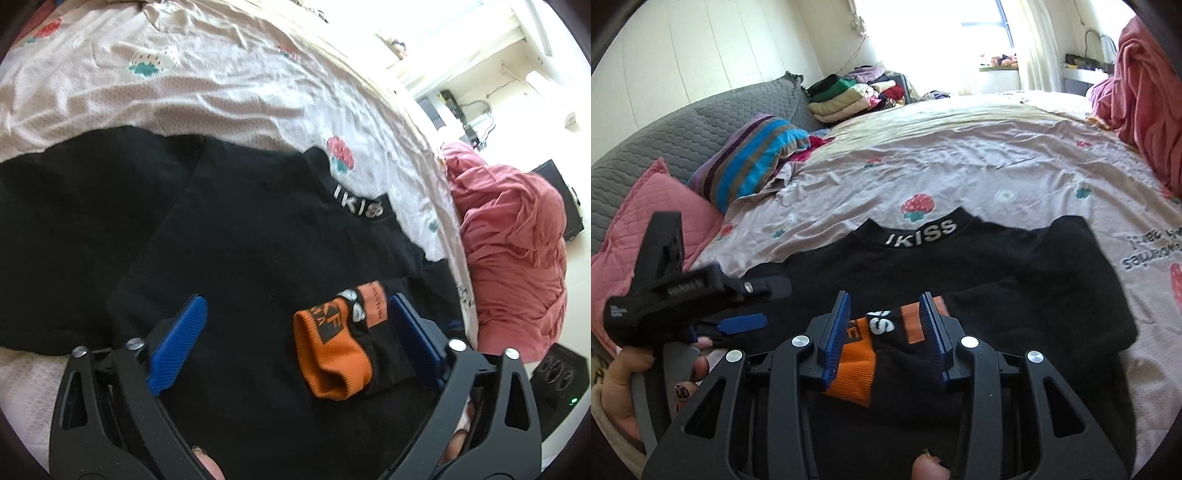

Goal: Fold small clothes
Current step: 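Carry the sleeve across the shirt front toward the collar, open right gripper, then grasp the laid orange cuff with the left gripper, reposition it, release, then withdraw both tools from the folded sleeve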

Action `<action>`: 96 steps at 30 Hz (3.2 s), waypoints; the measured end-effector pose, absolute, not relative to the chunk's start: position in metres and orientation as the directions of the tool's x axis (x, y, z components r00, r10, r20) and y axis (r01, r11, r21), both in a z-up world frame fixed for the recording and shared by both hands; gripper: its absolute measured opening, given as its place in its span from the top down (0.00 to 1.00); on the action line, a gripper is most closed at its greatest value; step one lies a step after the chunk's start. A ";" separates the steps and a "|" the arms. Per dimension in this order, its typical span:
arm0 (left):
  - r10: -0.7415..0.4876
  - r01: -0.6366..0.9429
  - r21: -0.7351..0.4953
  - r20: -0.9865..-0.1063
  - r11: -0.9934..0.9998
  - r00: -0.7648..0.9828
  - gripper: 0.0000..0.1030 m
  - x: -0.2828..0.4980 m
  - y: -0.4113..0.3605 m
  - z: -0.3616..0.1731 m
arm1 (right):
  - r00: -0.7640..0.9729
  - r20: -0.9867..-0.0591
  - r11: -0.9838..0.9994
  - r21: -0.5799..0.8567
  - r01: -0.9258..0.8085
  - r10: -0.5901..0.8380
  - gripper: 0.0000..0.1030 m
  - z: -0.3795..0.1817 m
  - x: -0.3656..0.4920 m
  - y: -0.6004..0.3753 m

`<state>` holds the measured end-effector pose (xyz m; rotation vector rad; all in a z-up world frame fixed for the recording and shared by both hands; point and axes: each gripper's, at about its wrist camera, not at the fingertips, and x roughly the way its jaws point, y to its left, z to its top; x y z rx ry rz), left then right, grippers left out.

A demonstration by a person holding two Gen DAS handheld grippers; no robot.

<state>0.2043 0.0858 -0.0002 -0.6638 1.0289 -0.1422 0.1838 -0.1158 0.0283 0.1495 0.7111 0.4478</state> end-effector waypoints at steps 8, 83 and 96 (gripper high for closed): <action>-0.404 -0.140 -0.504 -0.803 0.852 0.438 0.44 0.212 0.051 -0.023 | 0.673 -0.609 0.904 0.345 -0.252 0.420 0.58 0.025 0.181 -0.159; -0.174 -0.074 -0.227 -0.885 0.971 0.432 0.32 0.197 0.043 -0.017 | 0.520 -0.834 0.979 0.108 -0.172 0.183 0.27 -0.044 0.213 -0.184; -0.182 -0.077 -0.240 -0.876 0.968 0.447 0.20 0.189 0.044 -0.007 | 0.557 -0.794 0.969 0.176 -0.175 0.244 0.10 -0.023 0.195 -0.186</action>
